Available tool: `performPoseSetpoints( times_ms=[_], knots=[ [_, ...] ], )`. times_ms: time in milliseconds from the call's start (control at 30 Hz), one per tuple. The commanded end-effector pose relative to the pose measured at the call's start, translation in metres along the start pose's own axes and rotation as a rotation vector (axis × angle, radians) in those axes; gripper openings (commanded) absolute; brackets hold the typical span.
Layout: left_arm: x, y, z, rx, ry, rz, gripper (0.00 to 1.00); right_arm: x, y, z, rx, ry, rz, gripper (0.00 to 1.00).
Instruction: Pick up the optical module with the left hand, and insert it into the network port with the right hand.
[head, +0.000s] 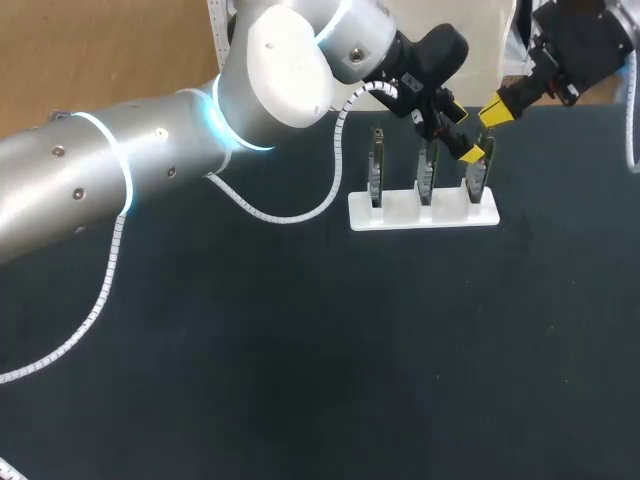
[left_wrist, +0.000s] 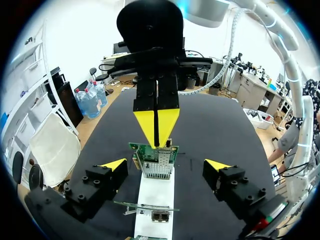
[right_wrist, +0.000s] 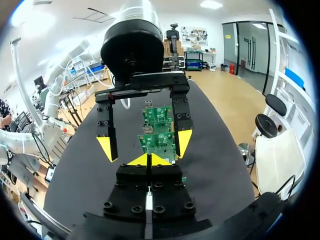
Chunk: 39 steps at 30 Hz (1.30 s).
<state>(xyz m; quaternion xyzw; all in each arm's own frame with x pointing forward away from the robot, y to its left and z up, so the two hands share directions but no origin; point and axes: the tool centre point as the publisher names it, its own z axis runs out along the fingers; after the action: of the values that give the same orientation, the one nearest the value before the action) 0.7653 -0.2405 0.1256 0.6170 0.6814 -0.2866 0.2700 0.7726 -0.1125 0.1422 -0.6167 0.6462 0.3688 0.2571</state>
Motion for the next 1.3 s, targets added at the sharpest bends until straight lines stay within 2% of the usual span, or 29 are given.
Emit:
performPoseSetpoints(
  times_ms=[33, 533, 800, 1133, 1300],
  knots=[
    [-0.001, 0.001, 0.0, 0.002, 0.002, 0.001, 1.0, 0.005, -0.001, 0.004, -0.003, -0.005, 0.005, 0.0],
    [-0.001, 0.001, 0.0, 0.002, 0.002, 0.001, 1.0, 0.01, 0.003, 0.006, -0.001, -0.017, 0.025, 0.0],
    [-0.001, 0.001, 0.0, 0.002, 0.002, 0.001, 1.0, -0.007, 0.003, -0.005, 0.015, -0.096, 0.004, 0.0],
    [-0.002, 0.001, -0.001, -0.001, 0.001, 0.007, 1.0, -0.023, 0.004, -0.016, 0.052, -0.094, -0.05, 0.0],
    [-0.01, 0.006, -0.02, -0.075, -0.025, 0.032, 1.0, -0.031, 0.005, -0.028, 0.079, -0.132, -0.062, 0.0]
  ],
)
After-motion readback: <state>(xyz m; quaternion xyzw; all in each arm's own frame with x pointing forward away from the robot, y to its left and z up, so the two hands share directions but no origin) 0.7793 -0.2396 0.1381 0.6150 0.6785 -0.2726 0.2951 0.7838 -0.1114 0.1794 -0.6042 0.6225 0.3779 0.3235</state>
